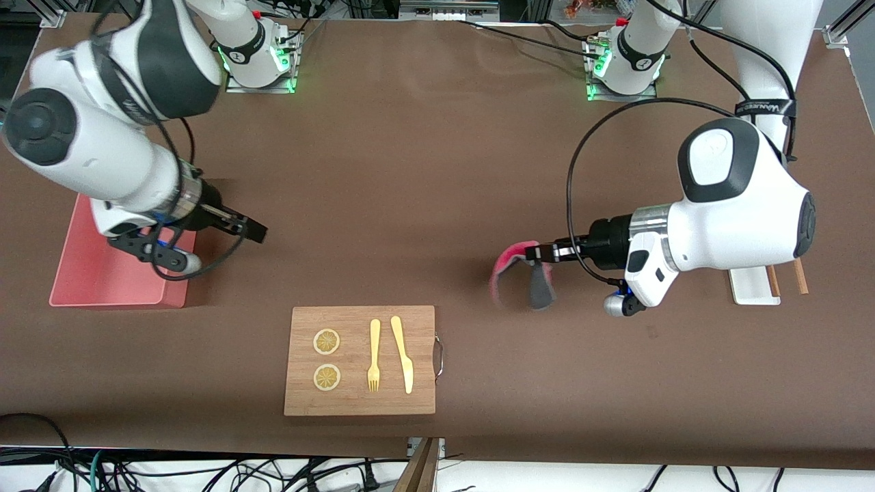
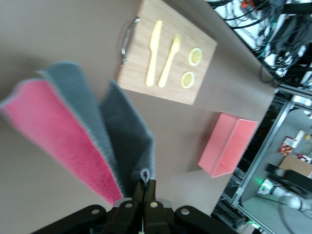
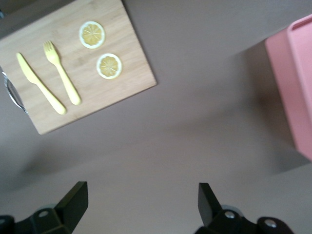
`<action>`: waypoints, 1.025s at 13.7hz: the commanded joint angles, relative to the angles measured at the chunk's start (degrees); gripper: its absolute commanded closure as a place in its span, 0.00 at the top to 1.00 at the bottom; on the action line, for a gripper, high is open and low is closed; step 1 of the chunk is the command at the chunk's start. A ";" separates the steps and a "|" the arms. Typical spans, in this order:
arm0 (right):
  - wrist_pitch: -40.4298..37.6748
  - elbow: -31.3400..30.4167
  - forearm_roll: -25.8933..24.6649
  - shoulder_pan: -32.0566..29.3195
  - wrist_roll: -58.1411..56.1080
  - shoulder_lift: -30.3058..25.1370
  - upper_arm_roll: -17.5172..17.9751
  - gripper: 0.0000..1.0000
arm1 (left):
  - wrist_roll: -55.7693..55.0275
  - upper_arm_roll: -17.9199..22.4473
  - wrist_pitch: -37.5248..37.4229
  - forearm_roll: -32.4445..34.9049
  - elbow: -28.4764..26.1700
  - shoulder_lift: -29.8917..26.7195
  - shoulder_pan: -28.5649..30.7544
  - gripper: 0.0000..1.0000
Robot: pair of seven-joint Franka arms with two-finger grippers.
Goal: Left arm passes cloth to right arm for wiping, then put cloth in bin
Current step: 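Lift the cloth with the left gripper while the right gripper approaches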
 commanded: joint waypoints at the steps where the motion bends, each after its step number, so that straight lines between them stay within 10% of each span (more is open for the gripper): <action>1: 5.65 0.21 0.82 2.62 6.03 2.17 -0.49 1.00 | 3.78 -0.33 -0.10 -3.83 2.51 1.37 -0.62 0.00; 14: 22.20 0.21 1.00 10.28 18.89 6.74 -0.40 1.00 | 8.48 -1.04 6.85 -16.47 2.51 1.46 -9.77 0.00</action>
